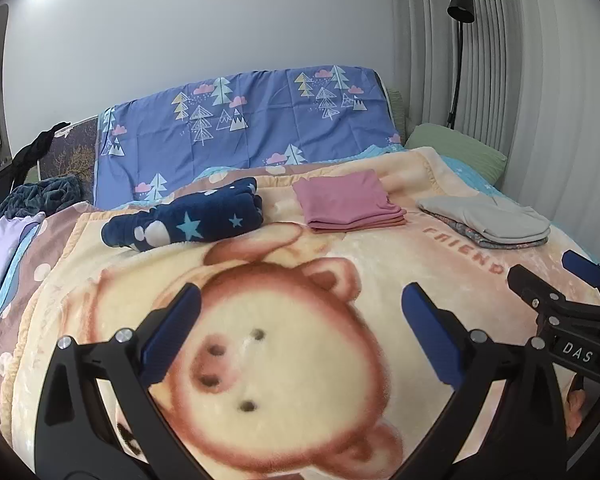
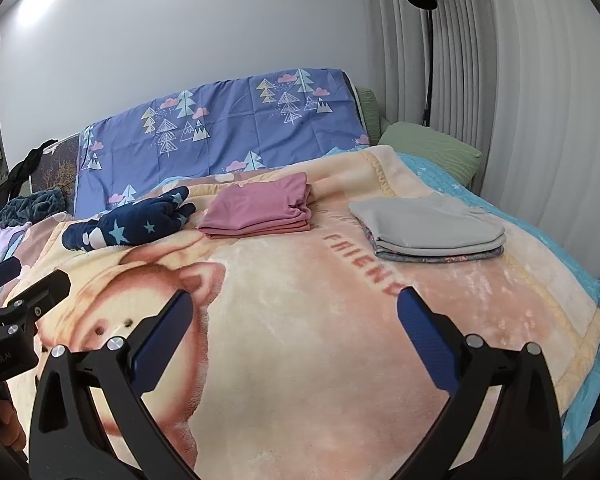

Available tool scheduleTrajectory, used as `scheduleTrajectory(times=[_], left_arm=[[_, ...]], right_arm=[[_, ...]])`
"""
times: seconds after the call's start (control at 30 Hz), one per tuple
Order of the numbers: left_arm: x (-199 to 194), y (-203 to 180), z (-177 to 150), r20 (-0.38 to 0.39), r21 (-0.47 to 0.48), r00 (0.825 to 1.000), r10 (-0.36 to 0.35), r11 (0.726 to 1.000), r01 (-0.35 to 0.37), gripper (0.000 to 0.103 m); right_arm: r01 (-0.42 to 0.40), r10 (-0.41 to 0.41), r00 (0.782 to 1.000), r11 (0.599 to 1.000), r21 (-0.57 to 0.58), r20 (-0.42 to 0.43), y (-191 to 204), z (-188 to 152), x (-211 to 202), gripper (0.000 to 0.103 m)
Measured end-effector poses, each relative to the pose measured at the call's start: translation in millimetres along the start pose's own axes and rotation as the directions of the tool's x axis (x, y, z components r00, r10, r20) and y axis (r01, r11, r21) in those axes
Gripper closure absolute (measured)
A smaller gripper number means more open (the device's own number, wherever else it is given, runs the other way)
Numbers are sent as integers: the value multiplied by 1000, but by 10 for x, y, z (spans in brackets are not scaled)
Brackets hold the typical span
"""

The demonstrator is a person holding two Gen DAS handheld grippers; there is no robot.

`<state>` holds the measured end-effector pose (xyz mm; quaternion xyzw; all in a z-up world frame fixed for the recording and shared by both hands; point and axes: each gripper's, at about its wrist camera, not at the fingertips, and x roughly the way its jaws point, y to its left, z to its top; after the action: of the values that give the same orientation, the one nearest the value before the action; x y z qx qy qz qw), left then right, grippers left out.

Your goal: Fold small clothes

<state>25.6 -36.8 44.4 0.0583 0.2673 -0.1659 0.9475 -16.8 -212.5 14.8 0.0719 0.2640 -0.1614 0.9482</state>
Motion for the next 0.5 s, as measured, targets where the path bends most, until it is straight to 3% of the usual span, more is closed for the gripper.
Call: scheduleTrajectory(times=[0.5], left_arm=[[50,17,-63,-19,-5,1000,7,1000,-7,2]], right_arm=[[0,0,1000,1000,0,0,7,4,7,1]])
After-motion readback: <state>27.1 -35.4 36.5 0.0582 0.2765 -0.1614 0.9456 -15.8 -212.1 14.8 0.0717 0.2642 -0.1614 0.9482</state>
